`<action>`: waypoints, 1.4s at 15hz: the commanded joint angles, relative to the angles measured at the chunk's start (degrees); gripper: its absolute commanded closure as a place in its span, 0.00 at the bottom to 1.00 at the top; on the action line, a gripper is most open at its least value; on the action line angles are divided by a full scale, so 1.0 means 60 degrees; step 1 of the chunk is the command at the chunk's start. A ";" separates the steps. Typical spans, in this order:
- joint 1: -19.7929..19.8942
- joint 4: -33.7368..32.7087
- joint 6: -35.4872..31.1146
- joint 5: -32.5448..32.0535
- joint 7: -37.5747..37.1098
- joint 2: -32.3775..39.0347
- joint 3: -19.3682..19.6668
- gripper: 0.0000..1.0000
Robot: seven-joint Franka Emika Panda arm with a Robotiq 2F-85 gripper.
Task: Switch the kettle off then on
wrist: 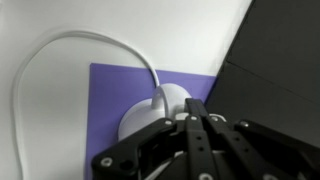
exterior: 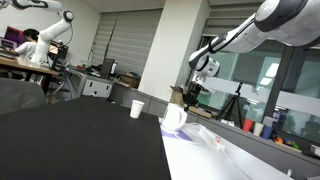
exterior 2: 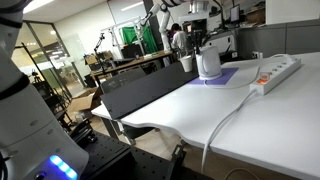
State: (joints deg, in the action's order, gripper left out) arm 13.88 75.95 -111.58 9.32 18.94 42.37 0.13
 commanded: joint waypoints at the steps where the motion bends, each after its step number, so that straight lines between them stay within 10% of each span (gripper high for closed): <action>1: -0.0072 -0.0366 0.0379 0.0005 -0.0428 -0.0122 -0.0003 1.00; 20: -0.0730 -0.0511 -0.0187 -0.1230 -0.2141 -0.0833 0.0641 1.00; 21: -0.0734 -0.0512 -0.0144 -0.1218 -0.2150 -0.0836 0.0641 0.74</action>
State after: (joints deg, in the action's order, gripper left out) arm 10.25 73.28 -112.86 3.11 8.74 37.66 3.28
